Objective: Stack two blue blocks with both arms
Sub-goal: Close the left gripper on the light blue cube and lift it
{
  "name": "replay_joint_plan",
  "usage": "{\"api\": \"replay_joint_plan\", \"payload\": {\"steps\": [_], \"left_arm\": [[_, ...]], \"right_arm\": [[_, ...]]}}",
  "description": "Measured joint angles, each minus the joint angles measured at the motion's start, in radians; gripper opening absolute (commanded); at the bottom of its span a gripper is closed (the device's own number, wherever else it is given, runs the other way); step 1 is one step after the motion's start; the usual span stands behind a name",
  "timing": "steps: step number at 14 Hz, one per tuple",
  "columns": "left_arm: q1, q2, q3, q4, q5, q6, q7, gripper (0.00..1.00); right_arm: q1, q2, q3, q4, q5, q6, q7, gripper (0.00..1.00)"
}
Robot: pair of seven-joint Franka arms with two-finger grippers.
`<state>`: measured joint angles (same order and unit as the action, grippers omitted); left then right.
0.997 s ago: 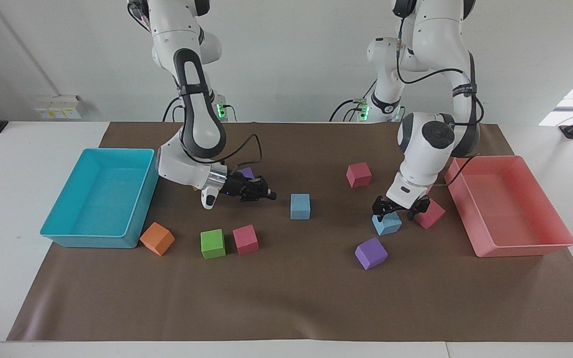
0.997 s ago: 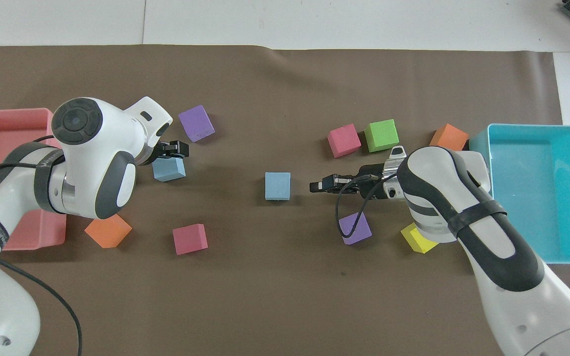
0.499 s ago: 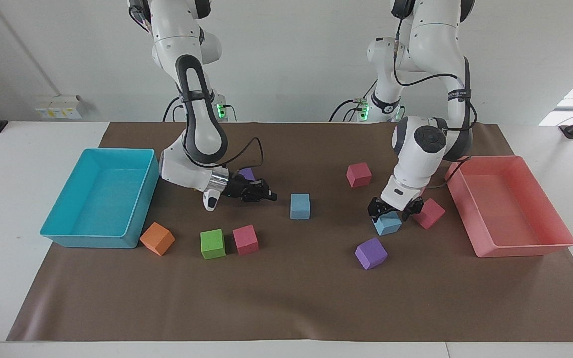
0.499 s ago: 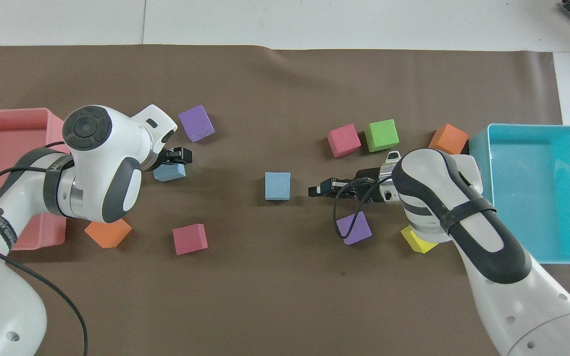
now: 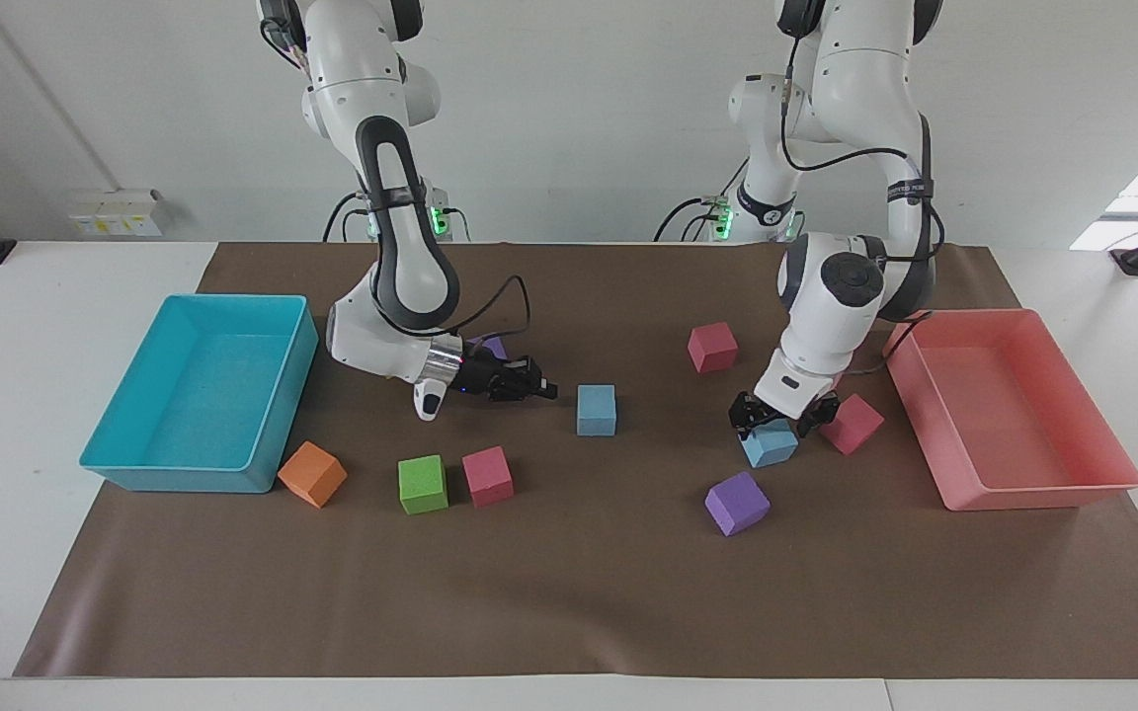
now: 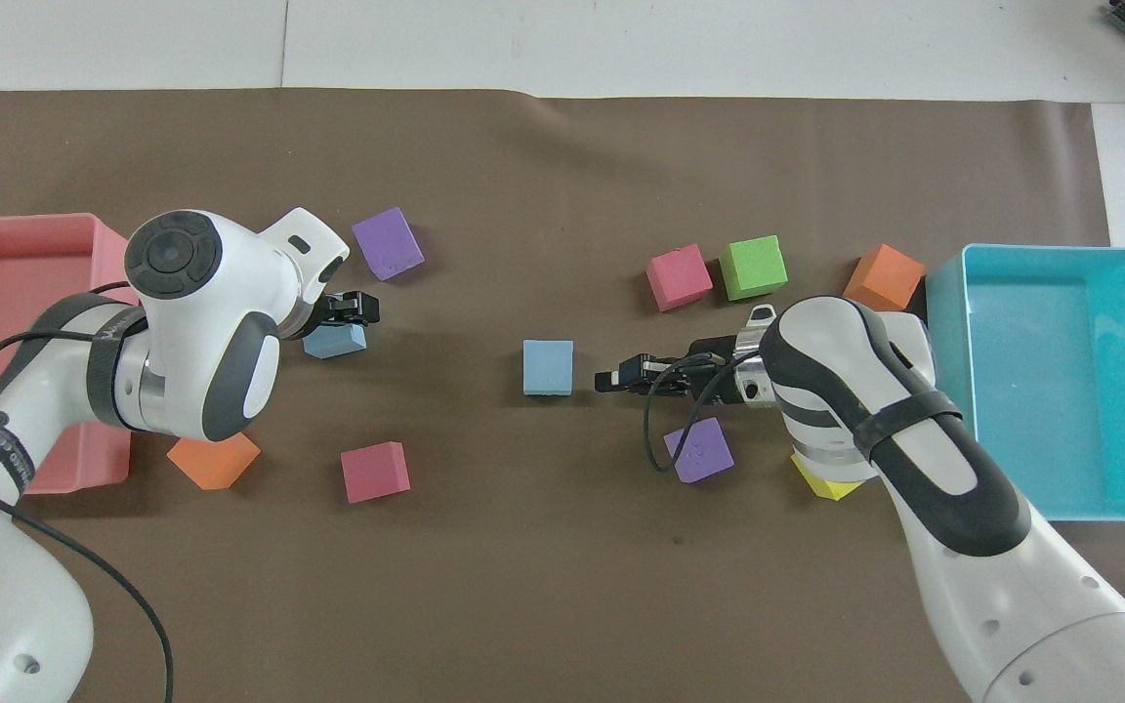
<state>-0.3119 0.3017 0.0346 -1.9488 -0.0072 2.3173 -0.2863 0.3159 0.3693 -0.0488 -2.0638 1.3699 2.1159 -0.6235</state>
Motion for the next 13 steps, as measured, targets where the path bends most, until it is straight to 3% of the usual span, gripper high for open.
{"api": "replay_joint_plan", "payload": {"steps": [6,8,13], "left_arm": [[0.0,0.0,0.0,-0.01,0.0,0.001,-0.004,1.0],[0.0,0.0,0.0,-0.013,0.0,0.001,-0.012,0.73],[-0.003,-0.002,-0.002,-0.02,0.0,0.001,-0.053,0.25]], "right_arm": [[0.008,0.0,0.0,0.0,0.0,0.008,0.0,0.0],[0.009,0.001,0.0,0.0,0.0,0.011,-0.005,0.0],[0.013,0.003,0.0,0.001,0.0,0.051,-0.041,0.0]]}}
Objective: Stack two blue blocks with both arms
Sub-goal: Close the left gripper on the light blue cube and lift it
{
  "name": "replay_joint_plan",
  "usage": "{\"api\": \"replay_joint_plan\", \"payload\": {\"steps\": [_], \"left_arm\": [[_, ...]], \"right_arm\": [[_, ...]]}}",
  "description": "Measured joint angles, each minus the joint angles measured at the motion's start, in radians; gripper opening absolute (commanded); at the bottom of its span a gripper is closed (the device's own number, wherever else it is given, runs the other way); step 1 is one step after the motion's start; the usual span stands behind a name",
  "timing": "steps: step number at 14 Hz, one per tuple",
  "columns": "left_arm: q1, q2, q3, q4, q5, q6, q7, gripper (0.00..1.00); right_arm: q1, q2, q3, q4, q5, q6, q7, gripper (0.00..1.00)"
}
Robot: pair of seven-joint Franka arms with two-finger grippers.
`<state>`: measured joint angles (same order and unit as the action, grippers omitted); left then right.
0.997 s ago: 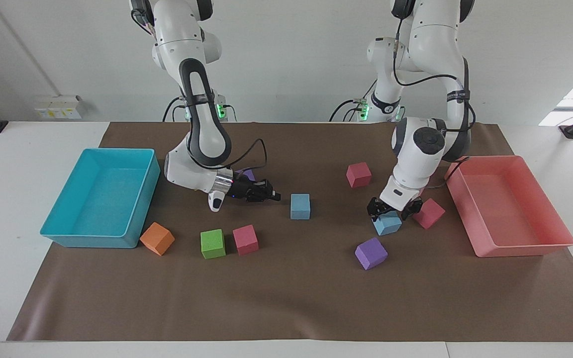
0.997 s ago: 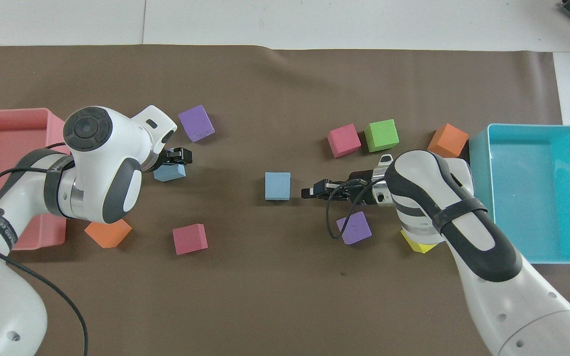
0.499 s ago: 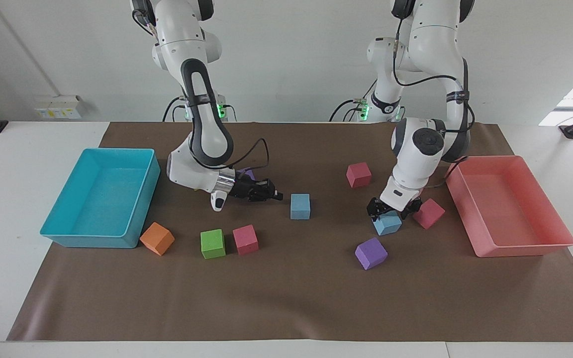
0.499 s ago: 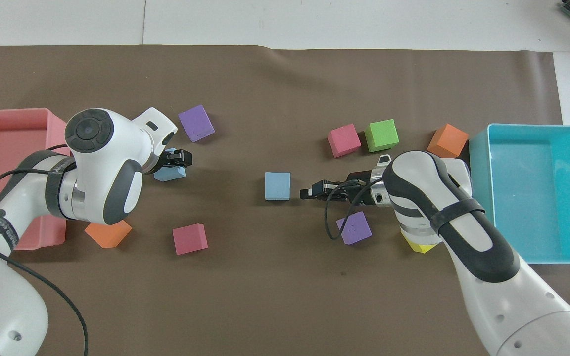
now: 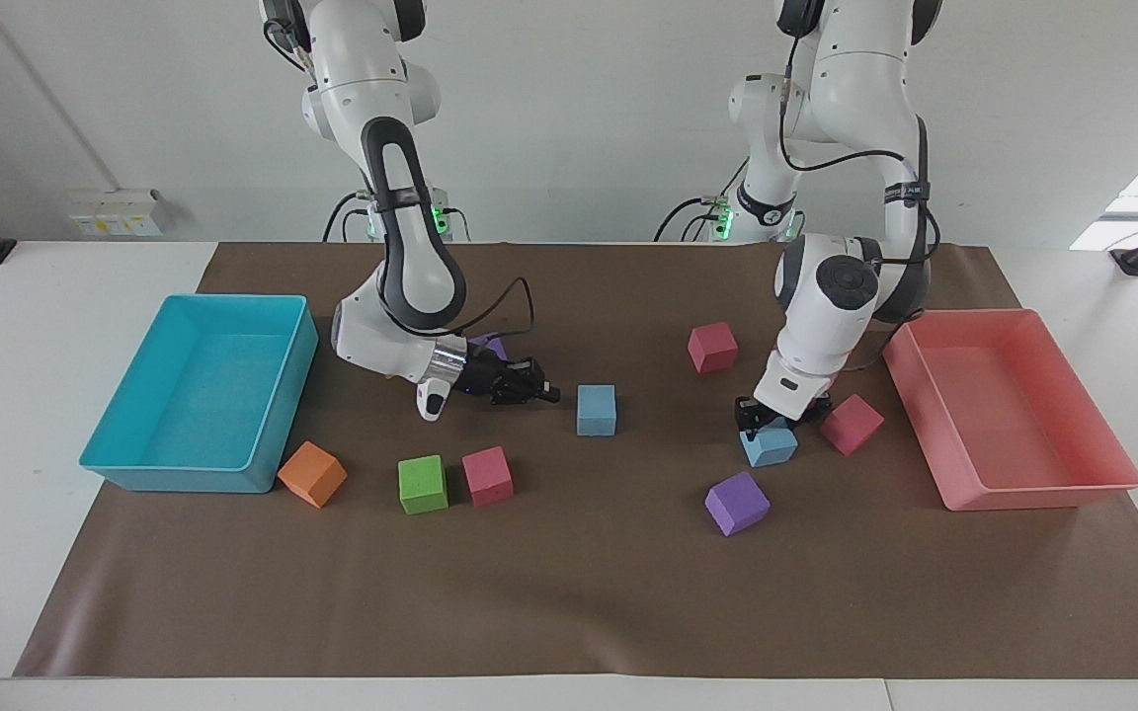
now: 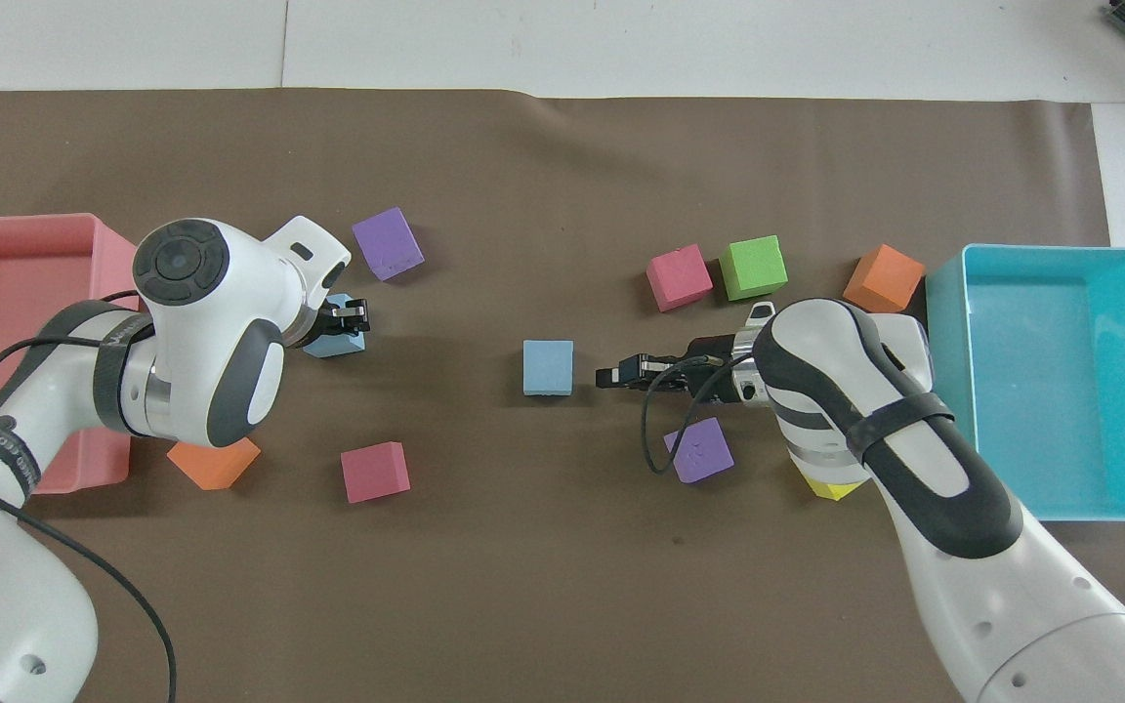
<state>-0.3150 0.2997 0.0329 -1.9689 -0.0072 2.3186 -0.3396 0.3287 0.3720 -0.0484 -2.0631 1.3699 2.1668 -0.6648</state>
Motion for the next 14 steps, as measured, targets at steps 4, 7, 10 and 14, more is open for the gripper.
{"api": "replay_joint_plan", "payload": {"steps": [4,7,10,14], "left_arm": [[-0.006,-0.001,0.001,0.0,0.0,0.002,-0.008,0.16],[-0.01,-0.003,0.001,0.006,0.0,0.002,-0.009,0.15],[-0.011,-0.036,0.002,0.016,0.0,-0.02,-0.009,0.15],[-0.015,-0.089,0.003,0.062,0.0,-0.132,-0.01,0.16]], "right_arm": [[0.011,0.002,0.0,0.001,0.0,0.01,0.0,0.0],[0.011,0.002,0.0,0.002,0.0,0.011,0.0,0.0],[0.011,0.002,0.0,0.003,0.0,0.011,0.0,0.0],[0.011,0.002,0.0,0.003,0.0,0.011,0.0,0.0]]}}
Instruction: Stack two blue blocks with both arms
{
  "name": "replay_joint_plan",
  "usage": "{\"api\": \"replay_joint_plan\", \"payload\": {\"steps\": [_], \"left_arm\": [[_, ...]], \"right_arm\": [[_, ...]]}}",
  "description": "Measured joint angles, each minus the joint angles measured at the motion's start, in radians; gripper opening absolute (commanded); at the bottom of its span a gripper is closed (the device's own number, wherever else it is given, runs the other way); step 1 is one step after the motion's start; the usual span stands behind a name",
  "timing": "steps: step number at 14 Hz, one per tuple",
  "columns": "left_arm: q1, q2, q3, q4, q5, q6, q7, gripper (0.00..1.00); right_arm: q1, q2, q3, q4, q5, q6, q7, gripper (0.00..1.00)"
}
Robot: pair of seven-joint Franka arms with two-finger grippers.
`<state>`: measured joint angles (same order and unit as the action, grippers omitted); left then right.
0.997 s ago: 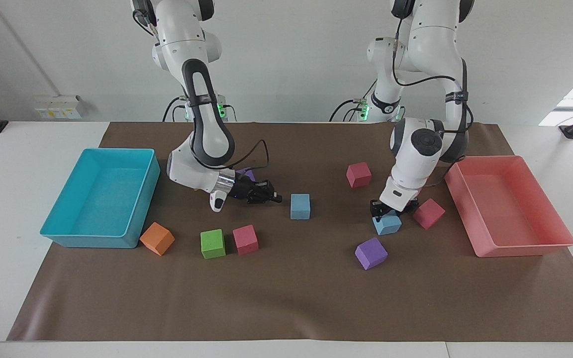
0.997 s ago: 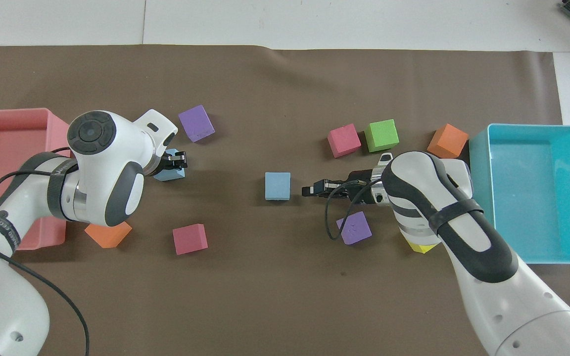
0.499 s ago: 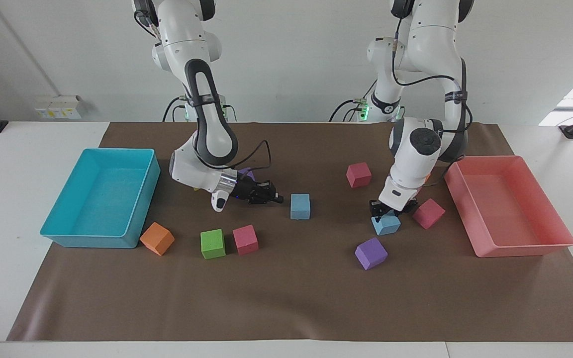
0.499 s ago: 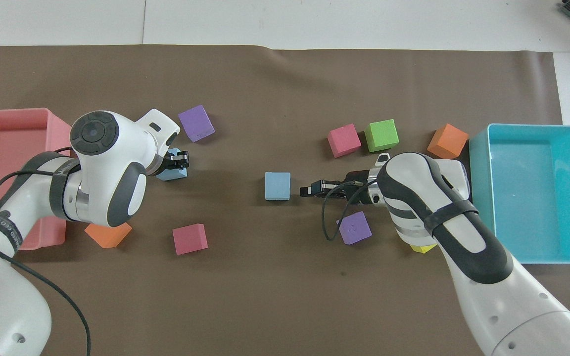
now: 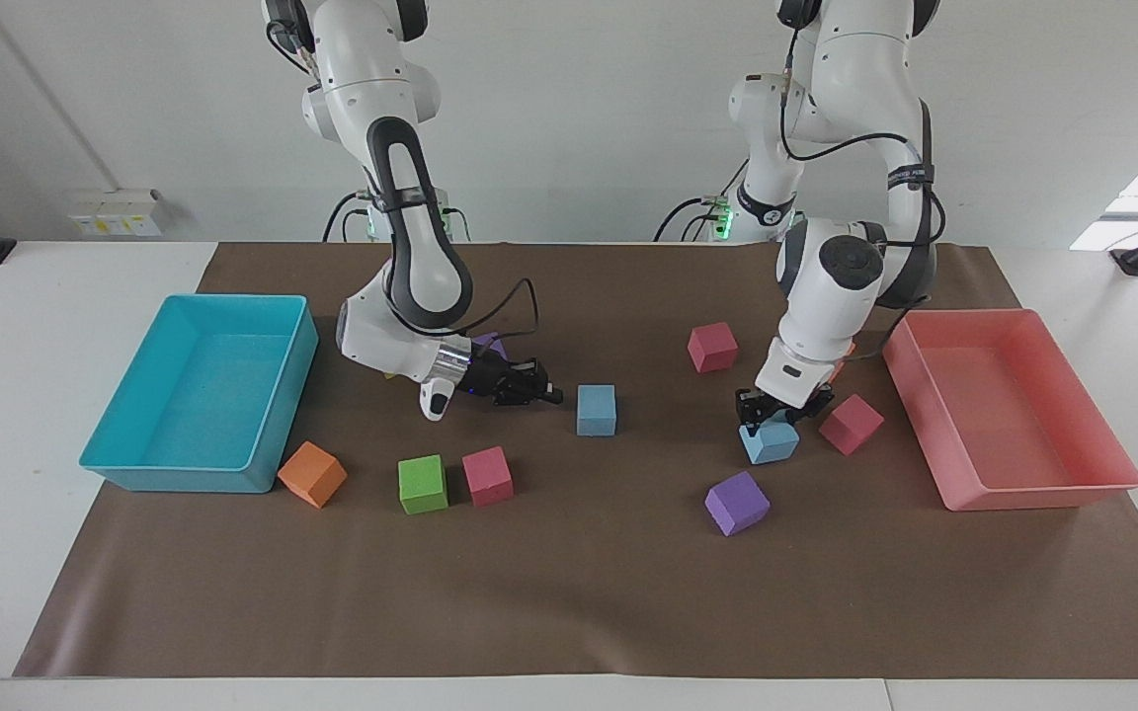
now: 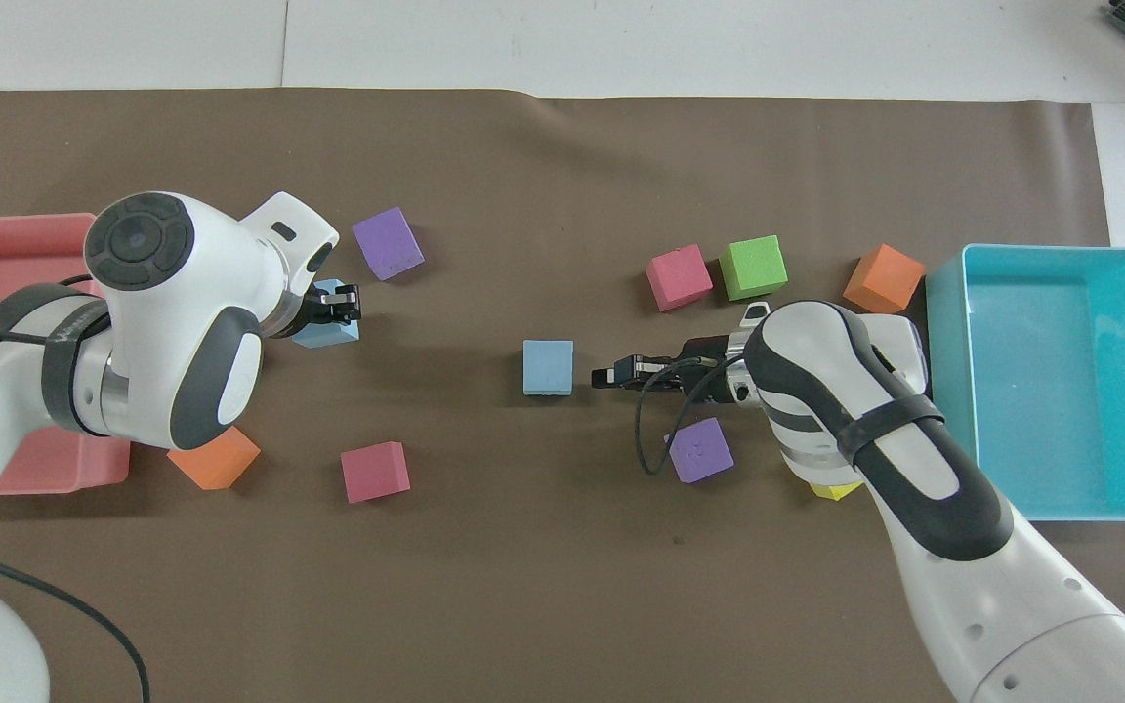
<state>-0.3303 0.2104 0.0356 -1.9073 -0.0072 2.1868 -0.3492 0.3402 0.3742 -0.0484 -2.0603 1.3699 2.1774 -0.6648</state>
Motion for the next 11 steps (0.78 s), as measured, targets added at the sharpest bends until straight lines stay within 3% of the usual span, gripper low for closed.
{"api": "replay_joint_plan", "payload": {"steps": [5,11], "left_arm": [[-0.022,-0.056,-0.003,0.043,0.0,-0.091,0.0,0.17],[-0.128,-0.06,-0.005,0.067,0.0,-0.107,-0.078,0.17]], "right_arm": [[0.0,0.0,0.0,0.0,0.0,0.0,0.0,0.0],[0.0,0.0,0.0,0.0,0.0,0.0,0.0,0.0]]}}
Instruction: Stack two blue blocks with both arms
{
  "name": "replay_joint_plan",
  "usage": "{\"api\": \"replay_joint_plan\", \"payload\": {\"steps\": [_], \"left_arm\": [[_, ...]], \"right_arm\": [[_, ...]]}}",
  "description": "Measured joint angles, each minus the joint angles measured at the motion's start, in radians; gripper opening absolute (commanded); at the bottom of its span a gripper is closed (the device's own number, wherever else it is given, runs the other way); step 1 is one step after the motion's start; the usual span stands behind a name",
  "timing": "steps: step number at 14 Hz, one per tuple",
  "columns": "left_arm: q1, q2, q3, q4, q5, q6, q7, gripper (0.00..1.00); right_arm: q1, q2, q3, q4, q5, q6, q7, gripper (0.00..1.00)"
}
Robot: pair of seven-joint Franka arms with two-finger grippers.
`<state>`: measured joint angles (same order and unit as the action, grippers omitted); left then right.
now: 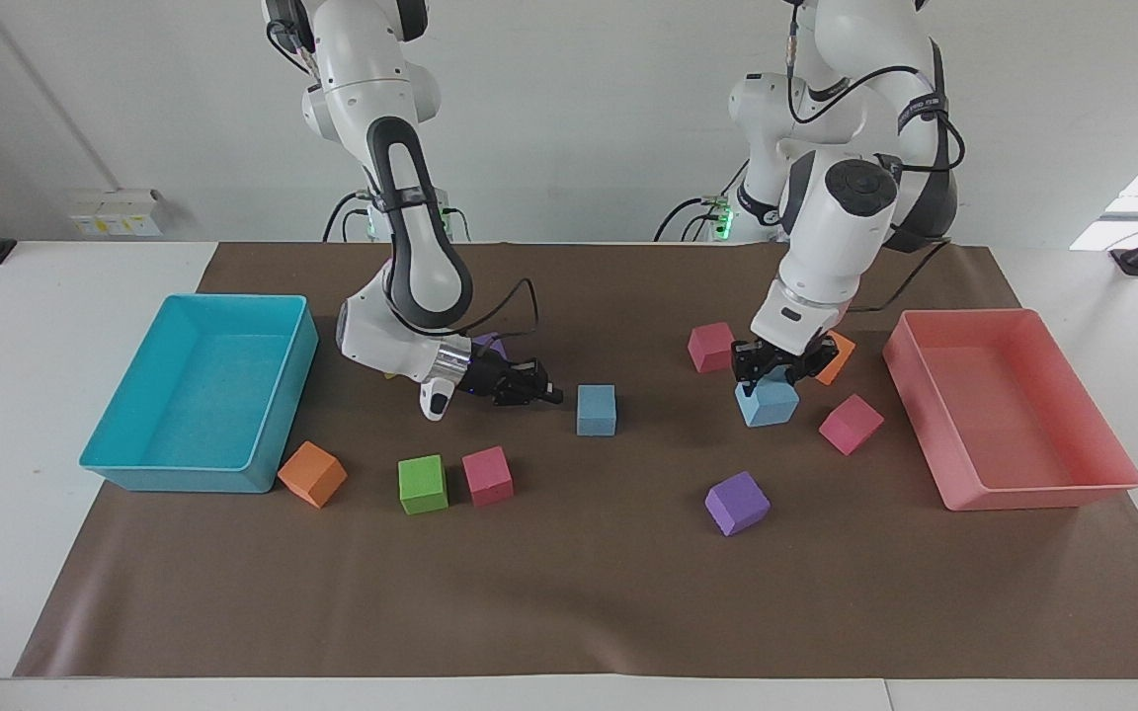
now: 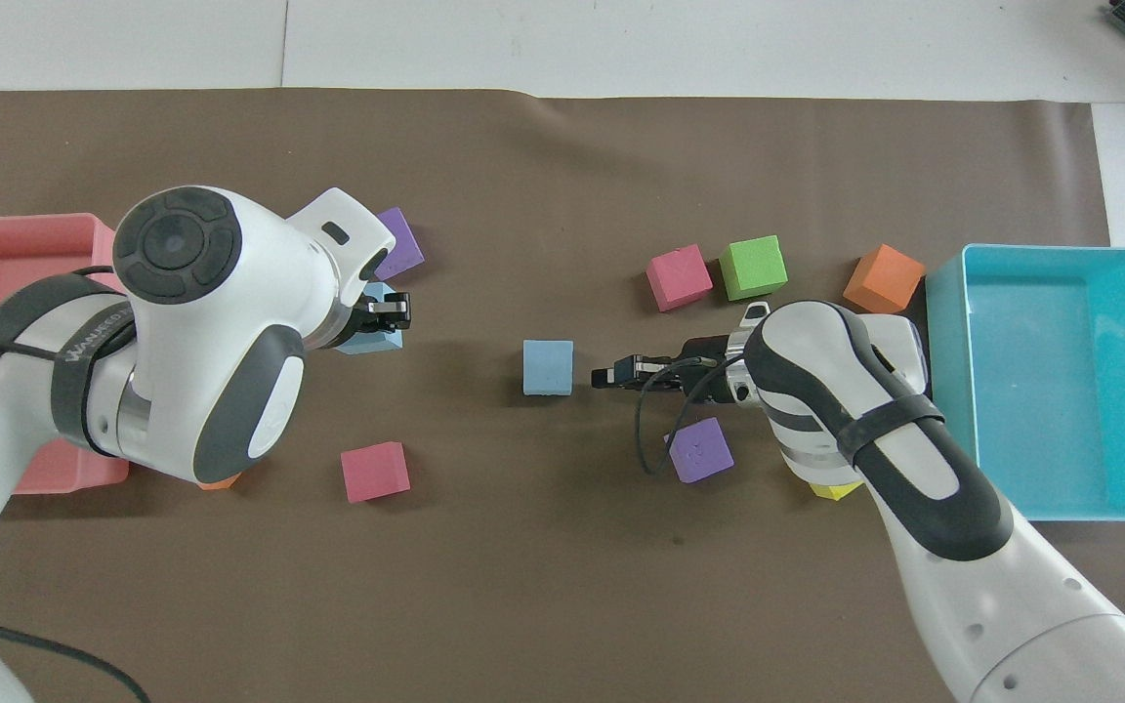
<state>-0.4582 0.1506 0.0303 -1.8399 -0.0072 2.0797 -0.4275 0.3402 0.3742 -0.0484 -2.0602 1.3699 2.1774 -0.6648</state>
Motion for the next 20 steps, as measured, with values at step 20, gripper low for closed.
{"api": "replay_joint_plan", "payload": {"steps": [20], "left_arm": [[-0.244,0.21,-0.003,0.192,-0.029,0.046,-0.251,0.16]], "right_arm": [[0.001,0.001,0.0,-0.001,0.0,0.0,0.0,0.0]]}}
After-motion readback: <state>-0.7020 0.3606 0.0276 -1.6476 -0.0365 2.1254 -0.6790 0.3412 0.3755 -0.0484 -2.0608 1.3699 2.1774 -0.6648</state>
